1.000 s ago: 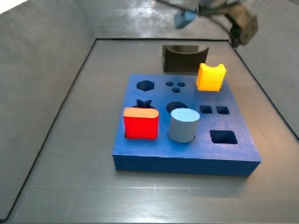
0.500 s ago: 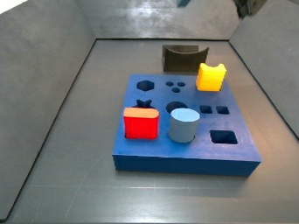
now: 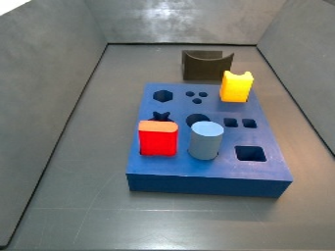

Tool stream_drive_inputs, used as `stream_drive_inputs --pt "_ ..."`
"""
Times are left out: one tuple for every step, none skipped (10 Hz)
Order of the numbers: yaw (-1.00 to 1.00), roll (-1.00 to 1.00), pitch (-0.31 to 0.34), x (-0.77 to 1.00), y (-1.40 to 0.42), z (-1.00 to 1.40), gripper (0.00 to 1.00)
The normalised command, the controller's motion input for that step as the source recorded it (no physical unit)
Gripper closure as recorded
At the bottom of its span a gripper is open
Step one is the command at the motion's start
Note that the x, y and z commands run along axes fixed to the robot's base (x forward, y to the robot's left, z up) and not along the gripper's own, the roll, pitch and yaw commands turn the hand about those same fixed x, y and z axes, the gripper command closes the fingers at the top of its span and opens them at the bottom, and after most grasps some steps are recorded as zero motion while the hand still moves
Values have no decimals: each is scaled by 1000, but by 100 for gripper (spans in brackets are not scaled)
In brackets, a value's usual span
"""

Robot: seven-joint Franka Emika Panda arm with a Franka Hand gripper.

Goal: Pick up the rectangle object. Move up. Place the rectangle object on the fixture. Regrasp the rectangle object. Move to above the board. Insert the rectangle object.
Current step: Move to above the board.

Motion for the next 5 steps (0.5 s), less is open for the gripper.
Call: stream_drive_inputs --pt "95 -89 231 -49 -18 737 100" --pt "125 -83 218 -15 -20 511 100" --pt "141 -79 212 4 -24 339 100" --pt "-84 -1000 -2 -431 -1000 -512 100" --pt "-83 -1000 -14 -428 -1000 -534 100"
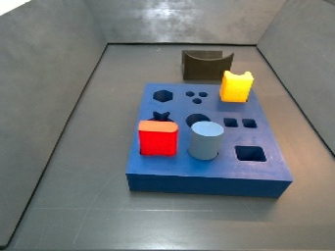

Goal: Pick up the rectangle object. Move up. Place the rectangle object on the fixture. Regrasp the rectangle object. Move to above the board. Insert the rectangle object.
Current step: Move to above the board.

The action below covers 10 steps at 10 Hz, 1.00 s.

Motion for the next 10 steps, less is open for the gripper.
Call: stream_drive_inputs --pt "-78 -1000 -22 -438 -1000 -537 100" --pt "-76 -1000 -17 -451 -1000 -543 100" --pt "-75 -1000 -18 -460 -1000 -535 100" --pt "-71 -1000 -16 -475 -1000 -540 100" --pt "-69 -1000 -14 -485 -1000 -540 100" --pt "-68 -1000 -13 -490 -1000 -538 100" --pt "-67 -1000 -7 -428 -841 -458 100" --pt "-63 -1000 -7 -346 -676 -367 100" --pt "-61 -1000 -3 -192 -338 -185 100" --pt "-57 -1000 -1 -121 -178 -96 100"
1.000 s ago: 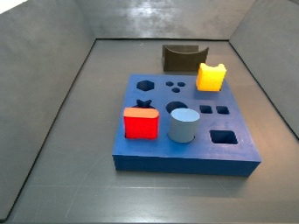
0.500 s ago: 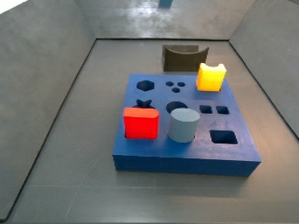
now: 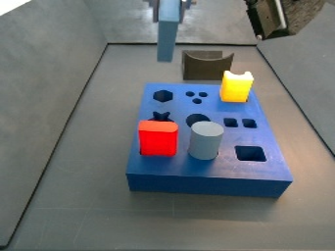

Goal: Pick up the rectangle object. Move up. Place the rectangle object on the fixture. Regrasp the rectangle object. Move to above the board. Insert the rectangle object.
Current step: Move to above the board.

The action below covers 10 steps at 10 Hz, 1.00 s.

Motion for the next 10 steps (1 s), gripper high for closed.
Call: stream_drive_inputs --pt "-55 -1000 -4 -104 -64 -33 100" --pt "-55 -1000 -9 -98 -31 -19 100" --pt "-49 -1000 -12 -84 13 -3 100" --pt "-47 -1000 -12 -66 26 0 100" --pt "-45 -1000 -13 -52 33 5 100" --pt "-42 -1000 -13 -43 31 7 100" --pt "-41 -1000 -15 -42 32 8 100" --pt "-37 -1000 -22 -44 38 10 100" --pt "-32 -1000 -27 -54 40 11 100" --pt "-26 -1000 -37 -54 40 9 100"
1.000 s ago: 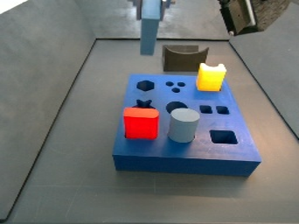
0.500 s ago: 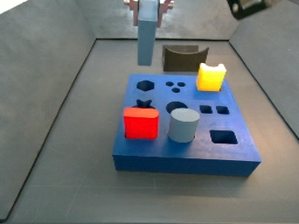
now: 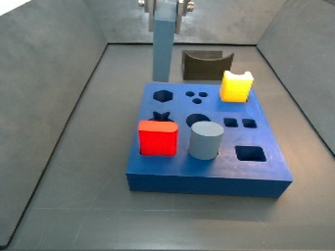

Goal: Pick up the rectangle object. Move up. Place the rectangle object on the fixture. Regrasp the rectangle object. Move to above the board. Insert the rectangle object.
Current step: Move to above the board, then insert the rectangle object.

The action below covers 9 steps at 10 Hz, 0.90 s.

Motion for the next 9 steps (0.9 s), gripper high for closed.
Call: stream_drive_inputs --pt "-25 -1000 -45 -52 38 10 100" --pt "-14 -911 -53 -50 36 9 100" --pt "-12 -765 -56 -47 39 8 100" --pt "-7 -443 -52 -49 31 8 100" --pt "-7 -338 -54 -46 29 9 100" --pt "0 0 60 0 0 -6 100" --pt "0 14 0 0 -23 0 100" --pt "0 291 111 83 -114 0 100" --pt "-411 254 394 286 -80 0 100"
